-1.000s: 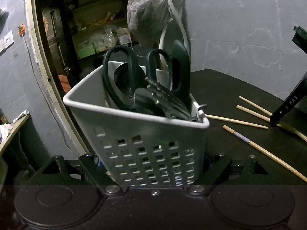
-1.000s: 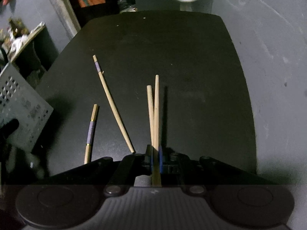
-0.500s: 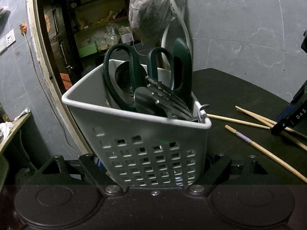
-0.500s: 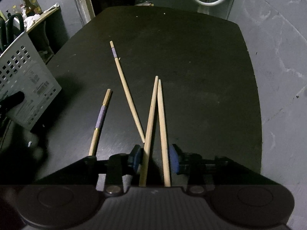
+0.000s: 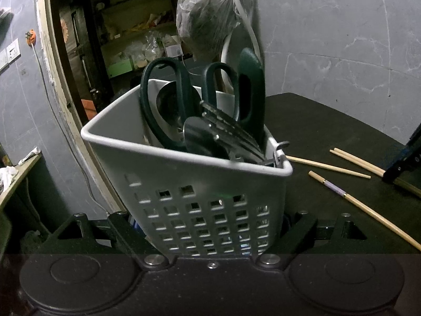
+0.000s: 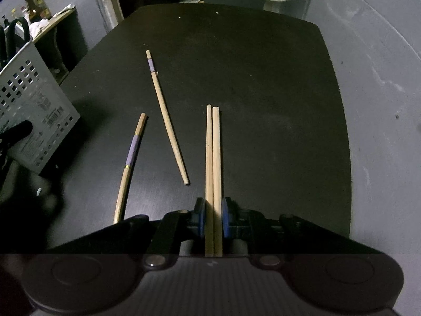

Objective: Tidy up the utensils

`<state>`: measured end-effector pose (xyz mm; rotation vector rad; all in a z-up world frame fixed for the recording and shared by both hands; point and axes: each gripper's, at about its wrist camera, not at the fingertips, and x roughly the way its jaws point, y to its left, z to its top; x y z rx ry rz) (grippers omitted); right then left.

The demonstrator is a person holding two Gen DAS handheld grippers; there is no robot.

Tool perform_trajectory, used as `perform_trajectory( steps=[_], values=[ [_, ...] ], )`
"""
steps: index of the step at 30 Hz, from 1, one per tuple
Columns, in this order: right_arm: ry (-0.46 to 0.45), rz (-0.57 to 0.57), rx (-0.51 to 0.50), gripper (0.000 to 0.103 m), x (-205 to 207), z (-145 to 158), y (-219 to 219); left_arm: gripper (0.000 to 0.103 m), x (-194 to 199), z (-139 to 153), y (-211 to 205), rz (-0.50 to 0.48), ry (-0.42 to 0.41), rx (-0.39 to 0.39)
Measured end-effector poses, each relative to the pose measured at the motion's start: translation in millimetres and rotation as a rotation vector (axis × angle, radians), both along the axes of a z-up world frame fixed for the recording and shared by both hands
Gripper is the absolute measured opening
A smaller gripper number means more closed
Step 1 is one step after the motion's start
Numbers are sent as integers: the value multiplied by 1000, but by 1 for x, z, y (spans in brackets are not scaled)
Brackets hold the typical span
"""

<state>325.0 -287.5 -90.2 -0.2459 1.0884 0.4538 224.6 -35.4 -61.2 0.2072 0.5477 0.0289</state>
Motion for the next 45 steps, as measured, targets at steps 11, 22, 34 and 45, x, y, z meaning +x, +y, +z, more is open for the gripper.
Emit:
perform_trajectory(
  steps=[11, 22, 34, 45],
  values=[
    [26, 4, -22, 20, 19, 2, 9, 88, 2, -2, 0, -5, -5, 3],
    [23, -65, 97, 0, 26, 12, 0, 87, 1, -2, 1, 7, -10, -12],
    [27, -6, 76, 14, 18, 10, -3, 87, 0, 0, 1, -2, -9, -4],
    [47, -5, 45, 17, 4, 4, -9, 87, 0, -2, -1, -7, -8, 2]
  ],
)
